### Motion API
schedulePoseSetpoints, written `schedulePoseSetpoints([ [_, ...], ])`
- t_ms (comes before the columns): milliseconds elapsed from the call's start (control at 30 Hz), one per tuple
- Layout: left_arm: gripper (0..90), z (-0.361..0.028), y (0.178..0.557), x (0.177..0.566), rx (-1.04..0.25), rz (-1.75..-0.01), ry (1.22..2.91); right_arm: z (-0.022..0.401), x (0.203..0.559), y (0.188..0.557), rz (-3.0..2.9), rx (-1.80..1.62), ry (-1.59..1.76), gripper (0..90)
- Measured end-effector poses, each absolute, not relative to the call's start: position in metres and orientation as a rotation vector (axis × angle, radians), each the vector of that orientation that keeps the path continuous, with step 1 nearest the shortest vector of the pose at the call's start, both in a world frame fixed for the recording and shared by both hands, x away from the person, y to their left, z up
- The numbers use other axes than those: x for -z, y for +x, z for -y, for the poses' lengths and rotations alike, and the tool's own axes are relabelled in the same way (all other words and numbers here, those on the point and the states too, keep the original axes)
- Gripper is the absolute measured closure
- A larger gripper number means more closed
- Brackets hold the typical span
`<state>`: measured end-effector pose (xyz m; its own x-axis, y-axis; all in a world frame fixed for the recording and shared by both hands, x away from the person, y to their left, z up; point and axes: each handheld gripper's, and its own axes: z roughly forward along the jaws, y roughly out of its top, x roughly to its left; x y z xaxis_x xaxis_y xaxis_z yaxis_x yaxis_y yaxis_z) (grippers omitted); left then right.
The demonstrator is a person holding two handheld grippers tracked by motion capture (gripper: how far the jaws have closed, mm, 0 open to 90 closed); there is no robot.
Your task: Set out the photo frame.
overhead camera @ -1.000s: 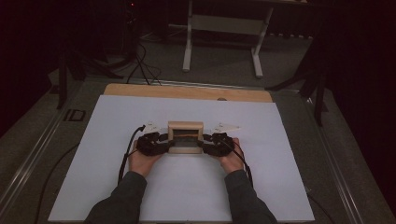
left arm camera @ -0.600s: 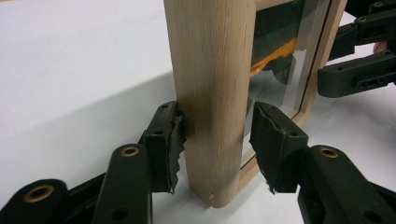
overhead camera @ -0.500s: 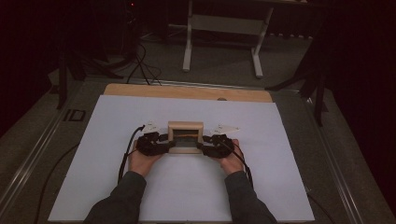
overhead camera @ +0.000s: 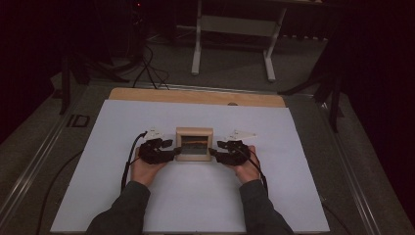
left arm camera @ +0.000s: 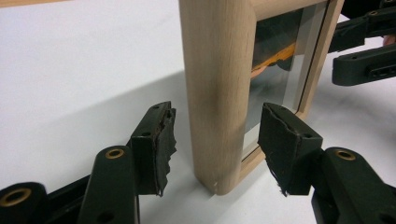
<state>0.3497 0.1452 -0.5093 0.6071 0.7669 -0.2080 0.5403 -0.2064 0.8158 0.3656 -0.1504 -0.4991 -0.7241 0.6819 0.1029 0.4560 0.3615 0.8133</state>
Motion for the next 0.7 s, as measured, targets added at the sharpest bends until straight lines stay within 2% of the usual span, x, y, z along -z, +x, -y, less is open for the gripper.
schedulePoseSetpoints([
  [700,45.2,-0.176,0.321,0.486,-0.360,-1.032,1.860,0.177,0.486,0.349,-2.352,-1.286,0.994,48.7],
])
